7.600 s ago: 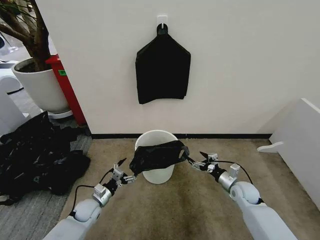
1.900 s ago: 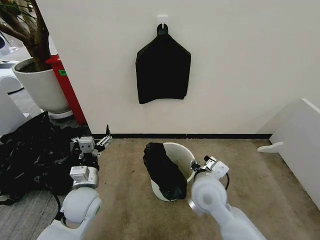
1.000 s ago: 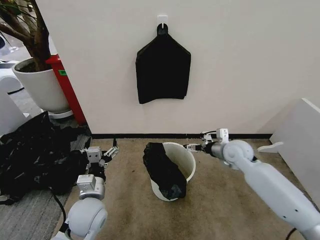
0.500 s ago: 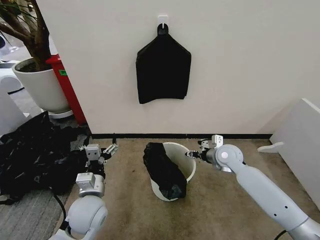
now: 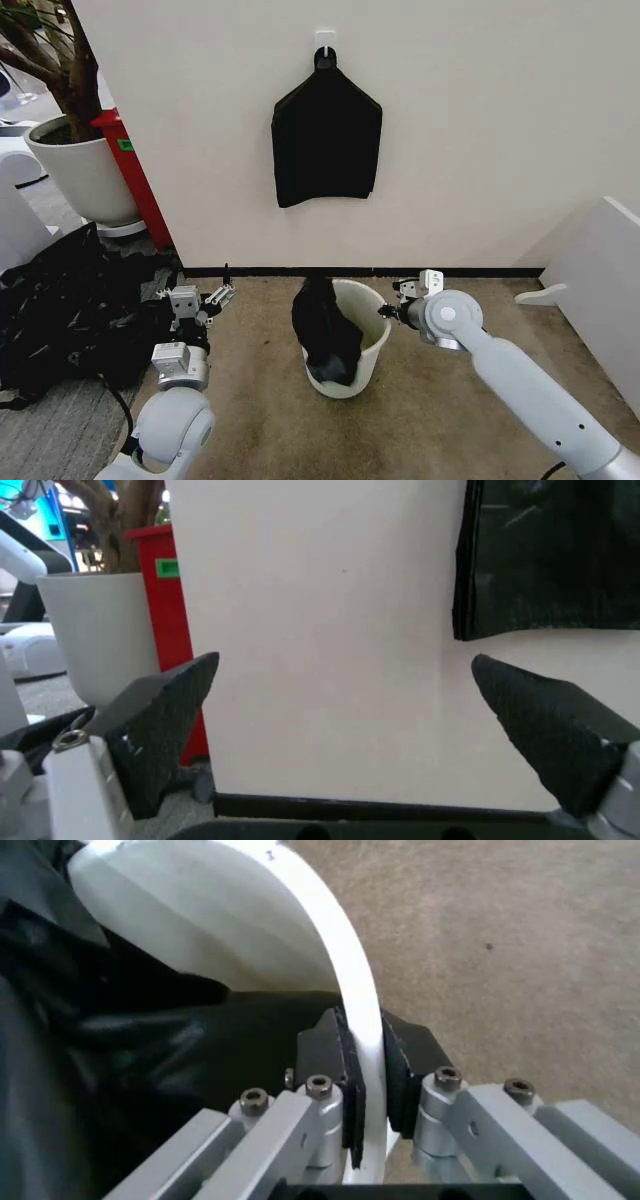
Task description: Place the garbage bag over the trash bin.
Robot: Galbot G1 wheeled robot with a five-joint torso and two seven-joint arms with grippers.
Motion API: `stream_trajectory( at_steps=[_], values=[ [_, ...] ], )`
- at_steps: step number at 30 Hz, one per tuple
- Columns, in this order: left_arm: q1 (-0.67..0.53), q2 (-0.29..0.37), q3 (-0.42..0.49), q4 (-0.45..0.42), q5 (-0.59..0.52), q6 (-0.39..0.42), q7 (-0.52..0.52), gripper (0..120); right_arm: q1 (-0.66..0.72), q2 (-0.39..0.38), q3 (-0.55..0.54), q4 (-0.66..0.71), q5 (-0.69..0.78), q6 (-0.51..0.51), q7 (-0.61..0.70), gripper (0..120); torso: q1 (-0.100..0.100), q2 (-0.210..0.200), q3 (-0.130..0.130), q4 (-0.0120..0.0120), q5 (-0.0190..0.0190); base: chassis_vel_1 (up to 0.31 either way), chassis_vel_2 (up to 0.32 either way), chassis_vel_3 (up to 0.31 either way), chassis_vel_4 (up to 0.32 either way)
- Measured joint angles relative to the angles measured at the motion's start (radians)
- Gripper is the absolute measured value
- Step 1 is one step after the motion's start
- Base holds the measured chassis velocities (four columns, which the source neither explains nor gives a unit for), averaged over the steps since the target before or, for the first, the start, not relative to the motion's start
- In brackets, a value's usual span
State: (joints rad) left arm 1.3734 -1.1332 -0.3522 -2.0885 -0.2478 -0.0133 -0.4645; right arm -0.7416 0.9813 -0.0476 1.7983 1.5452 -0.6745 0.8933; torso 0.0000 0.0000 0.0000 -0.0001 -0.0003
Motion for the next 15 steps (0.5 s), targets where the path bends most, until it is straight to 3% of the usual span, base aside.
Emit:
stream_trajectory(
  at_steps=[8, 15],
  values=[
    [-0.013, -0.001, 0.015, 0.013, 0.005, -0.004, 0.001, 100, -0.042, 0.021, 0.001, 0.077, 0.059, 0.072, 0.108, 3, 0.0, 0.0, 0.0, 0.0, 0.0002, 0.0, 0.0, 0.0, 0.0],
    [-0.013, -0.001, 0.017, 0.014, 0.008, -0.004, 0.001, 100, -0.072, 0.023, 0.018, 0.065, 0.044, 0.07, 0.048, 3, 0.0, 0.0, 0.0, 0.0, 0.0003, 0.0, 0.0, 0.0, 0.0]
  ],
)
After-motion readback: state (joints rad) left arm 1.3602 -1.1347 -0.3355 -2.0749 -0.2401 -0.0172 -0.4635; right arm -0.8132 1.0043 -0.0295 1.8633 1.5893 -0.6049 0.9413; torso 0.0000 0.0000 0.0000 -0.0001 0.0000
